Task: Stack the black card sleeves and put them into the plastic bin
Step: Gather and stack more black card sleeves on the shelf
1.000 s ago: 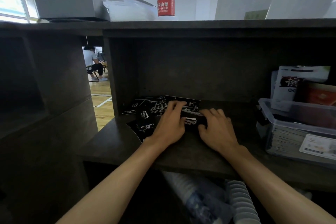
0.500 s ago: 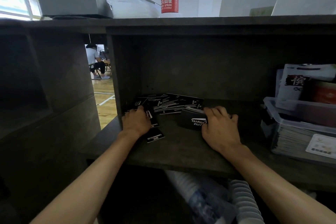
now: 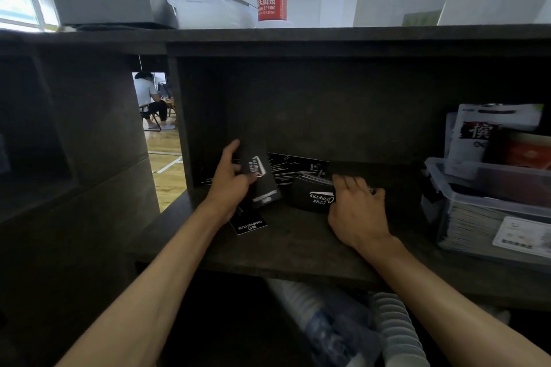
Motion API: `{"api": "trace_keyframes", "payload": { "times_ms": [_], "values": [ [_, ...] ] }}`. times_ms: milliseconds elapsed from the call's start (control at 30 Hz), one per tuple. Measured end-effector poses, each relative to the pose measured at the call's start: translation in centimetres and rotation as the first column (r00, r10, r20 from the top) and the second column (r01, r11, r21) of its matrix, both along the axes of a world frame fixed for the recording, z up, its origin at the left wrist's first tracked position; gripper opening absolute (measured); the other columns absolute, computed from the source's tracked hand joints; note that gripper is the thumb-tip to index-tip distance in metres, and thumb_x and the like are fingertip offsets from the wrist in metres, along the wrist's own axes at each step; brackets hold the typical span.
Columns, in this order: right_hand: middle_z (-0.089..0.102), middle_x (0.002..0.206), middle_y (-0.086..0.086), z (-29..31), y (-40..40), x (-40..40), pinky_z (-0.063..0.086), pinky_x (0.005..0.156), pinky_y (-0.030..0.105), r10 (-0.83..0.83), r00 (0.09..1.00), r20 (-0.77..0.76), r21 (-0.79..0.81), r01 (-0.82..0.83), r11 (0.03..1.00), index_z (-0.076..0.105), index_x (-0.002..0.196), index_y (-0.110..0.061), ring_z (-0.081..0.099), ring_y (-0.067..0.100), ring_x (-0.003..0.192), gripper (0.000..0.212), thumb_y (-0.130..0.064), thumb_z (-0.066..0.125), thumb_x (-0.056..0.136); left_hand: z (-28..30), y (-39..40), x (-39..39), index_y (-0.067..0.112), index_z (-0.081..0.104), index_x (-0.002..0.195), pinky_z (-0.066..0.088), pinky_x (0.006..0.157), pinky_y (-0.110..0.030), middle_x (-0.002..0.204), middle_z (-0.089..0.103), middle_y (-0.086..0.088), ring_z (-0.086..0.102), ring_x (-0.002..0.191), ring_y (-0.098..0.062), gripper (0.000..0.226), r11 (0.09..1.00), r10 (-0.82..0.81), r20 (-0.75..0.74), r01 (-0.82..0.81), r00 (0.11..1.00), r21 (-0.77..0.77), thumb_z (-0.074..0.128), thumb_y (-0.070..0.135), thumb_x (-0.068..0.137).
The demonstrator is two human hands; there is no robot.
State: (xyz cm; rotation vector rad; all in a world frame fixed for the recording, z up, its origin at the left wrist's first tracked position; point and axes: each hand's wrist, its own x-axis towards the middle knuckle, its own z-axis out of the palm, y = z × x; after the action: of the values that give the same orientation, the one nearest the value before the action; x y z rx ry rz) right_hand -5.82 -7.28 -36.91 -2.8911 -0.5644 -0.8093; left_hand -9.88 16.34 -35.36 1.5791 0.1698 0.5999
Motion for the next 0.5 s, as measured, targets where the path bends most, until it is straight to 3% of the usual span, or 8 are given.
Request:
{"api": "trace_keyframes", "payload": {
  "times_ms": [67, 100, 167, 233, 333, 400, 467, 500],
  "values": [
    [0.049, 0.138, 0.002, 0.0, 0.1, 0.0, 0.038, 0.097, 0.051, 0.001, 1.000, -0.018, 0.007, -0.001, 1.000, 0.036, 0.144, -0.018, 0.041, 0.023, 0.127, 0.057, -0.025, 0.049, 0.089, 0.1, -1.3, 0.3, 0.039, 0.030, 0.146, 0.059, 0.072, -0.030, 0.115, 0.063, -0.009, 0.066, 0.102, -0.019, 0.085, 0.982, -0.150, 0.003, 0.150, 0.989, -0.112, 0.064, -0.009, 0.085],
    [0.047, 0.138, 0.003, 0.0, 0.1, 0.0, 0.038, 0.097, 0.052, -0.001, 1.000, -0.028, 0.009, 0.001, 1.000, 0.036, 0.144, -0.018, 0.040, 0.024, 0.127, 0.057, -0.026, 0.050, 0.090, -0.1, -2.1, 0.4, 0.035, 0.029, 0.147, 0.059, 0.075, -0.031, 0.117, 0.062, -0.011, 0.065, 0.104, -0.019, 0.086, 0.982, -0.171, -0.007, 0.170, 0.985, -0.088, 0.065, -0.010, 0.083],
    [0.043, 0.136, 0.004, 0.0, 0.0, 0.0, 0.038, 0.097, 0.052, -0.005, 0.999, -0.034, 0.012, 0.005, 1.000, 0.037, 0.144, -0.019, 0.038, 0.025, 0.125, 0.057, -0.028, 0.051, 0.089, -0.9, -3.5, 0.6, 0.025, 0.026, 0.147, 0.056, 0.085, -0.028, 0.121, 0.060, -0.010, 0.064, 0.106, -0.018, 0.086, 0.990, -0.104, -0.037, 0.107, 0.994, 0.091, 0.070, -0.008, 0.081],
    [0.041, 0.134, 0.005, 0.0, -0.1, 0.1, 0.037, 0.097, 0.051, 0.006, 0.999, -0.033, 0.025, -0.005, 1.000, 0.039, 0.142, -0.020, 0.036, 0.025, 0.124, 0.056, -0.030, 0.052, 0.089, -1.5, -4.4, 0.8, 0.019, 0.027, 0.141, 0.048, 0.084, -0.014, 0.121, 0.058, -0.006, 0.061, 0.106, -0.015, 0.083, 0.944, 0.054, -0.027, -0.042, 0.998, 0.328, 0.078, 0.003, 0.078],
    [0.042, 0.135, 0.005, 0.1, -0.2, 0.3, 0.035, 0.099, 0.052, 0.035, 0.999, -0.040, 0.072, -0.032, 0.997, 0.042, 0.141, -0.021, 0.037, 0.024, 0.124, 0.052, -0.036, 0.049, 0.092, -1.5, -5.1, 0.4, 0.017, 0.035, 0.123, 0.043, 0.084, -0.026, 0.123, 0.048, -0.007, 0.055, 0.106, -0.023, 0.074, 0.766, 0.321, 0.003, -0.262, 0.947, 0.587, 0.086, 0.032, 0.071],
    [0.045, 0.131, 0.004, 0.2, -0.1, 0.2, 0.036, 0.099, 0.050, 0.048, 0.999, -0.020, 0.116, -0.046, 0.992, 0.046, 0.137, -0.023, 0.040, 0.022, 0.121, 0.048, -0.043, 0.041, 0.094, -1.5, -5.7, 0.2, 0.016, 0.046, 0.117, 0.048, 0.085, -0.037, 0.121, 0.048, -0.008, 0.056, 0.104, -0.026, 0.065, 0.536, 0.455, 0.022, -0.294, 0.890, 0.791, 0.077, 0.053, 0.074],
    [0.049, 0.125, 0.002, 0.2, 0.0, 0.0, 0.038, 0.095, 0.049, 0.059, 0.998, 0.025, 0.142, -0.062, 0.988, 0.050, 0.131, -0.025, 0.043, 0.021, 0.116, 0.045, -0.047, 0.035, 0.095, -1.6, -6.9, -0.1, 0.017, 0.058, 0.103, 0.049, 0.087, -0.042, 0.114, 0.053, -0.006, 0.058, 0.102, -0.025, 0.042, 0.384, 0.429, 0.081, -0.263, 0.899, 0.885, 0.067, 0.053, 0.084],
    [0.049, 0.123, 0.002, 0.1, 0.0, -0.1, 0.039, 0.094, 0.049, 0.060, 0.997, 0.039, 0.133, -0.065, 0.989, 0.050, 0.130, -0.025, 0.043, 0.021, 0.115, 0.044, -0.048, 0.037, 0.095, -1.8, -7.3, -0.1, 0.018, 0.061, 0.096, 0.048, 0.087, -0.041, 0.111, 0.055, -0.005, 0.058, 0.101, -0.025, 0.032, 0.367, 0.374, 0.085, -0.231, 0.924, 0.901, 0.065, 0.048, 0.088]
  ]
}}
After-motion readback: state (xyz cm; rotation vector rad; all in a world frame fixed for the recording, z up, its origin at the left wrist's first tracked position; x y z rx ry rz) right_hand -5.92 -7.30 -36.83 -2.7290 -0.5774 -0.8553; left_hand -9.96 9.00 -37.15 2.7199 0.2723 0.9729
